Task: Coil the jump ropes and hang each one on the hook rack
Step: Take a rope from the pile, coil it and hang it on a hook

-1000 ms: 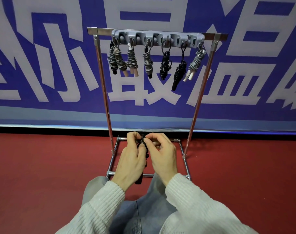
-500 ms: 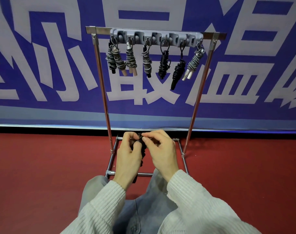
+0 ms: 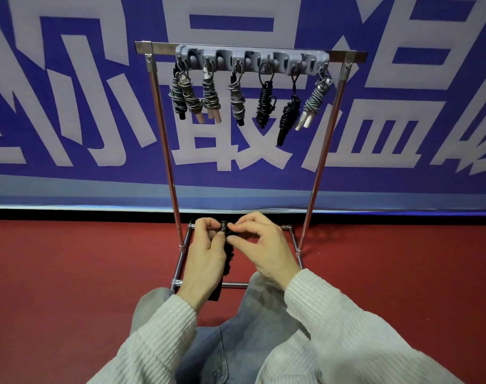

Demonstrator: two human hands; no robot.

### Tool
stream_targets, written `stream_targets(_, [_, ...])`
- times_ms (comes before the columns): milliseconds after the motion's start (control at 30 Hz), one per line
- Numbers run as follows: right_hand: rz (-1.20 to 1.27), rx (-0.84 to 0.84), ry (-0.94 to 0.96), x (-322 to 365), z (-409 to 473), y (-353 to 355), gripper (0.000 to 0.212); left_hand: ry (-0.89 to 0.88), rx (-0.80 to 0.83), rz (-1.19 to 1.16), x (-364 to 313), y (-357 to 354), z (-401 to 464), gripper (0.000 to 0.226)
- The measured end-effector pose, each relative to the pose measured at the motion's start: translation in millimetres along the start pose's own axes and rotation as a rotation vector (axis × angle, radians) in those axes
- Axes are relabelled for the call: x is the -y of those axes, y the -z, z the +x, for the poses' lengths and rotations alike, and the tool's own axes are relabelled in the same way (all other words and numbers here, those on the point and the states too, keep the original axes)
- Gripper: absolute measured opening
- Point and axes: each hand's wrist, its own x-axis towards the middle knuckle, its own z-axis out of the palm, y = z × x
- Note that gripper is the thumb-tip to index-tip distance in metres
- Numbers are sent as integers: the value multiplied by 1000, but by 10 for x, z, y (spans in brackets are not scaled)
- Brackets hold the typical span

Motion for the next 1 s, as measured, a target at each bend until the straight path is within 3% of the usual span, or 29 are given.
stream_targets(167, [-136,89,44,-58,61,38,16,15,4,90,71,26,1,30])
stream_targets(367, [-420,31,192,-70,8,-60,22,-5,23,197,101,6,-33,32])
stream_targets(567, [-505,7,256,-57,66,-78,9,-49,33,252,61,55,-2,25])
stream_targets(733, [-436,35,186,-66,110,-35,16,-48,71,234,9,40,16,19])
stream_targets(800, [-275,107,44,-38,159,-3,8,7,74,177,3,33,26,18])
stream_targets(900, [-111,256,-131,-13,235,89,14,58,105,89,-16,35,41,16])
stream_targets(1000, [44,193,-185,-2,252,126,10,53,99,1,-66,47,67,15])
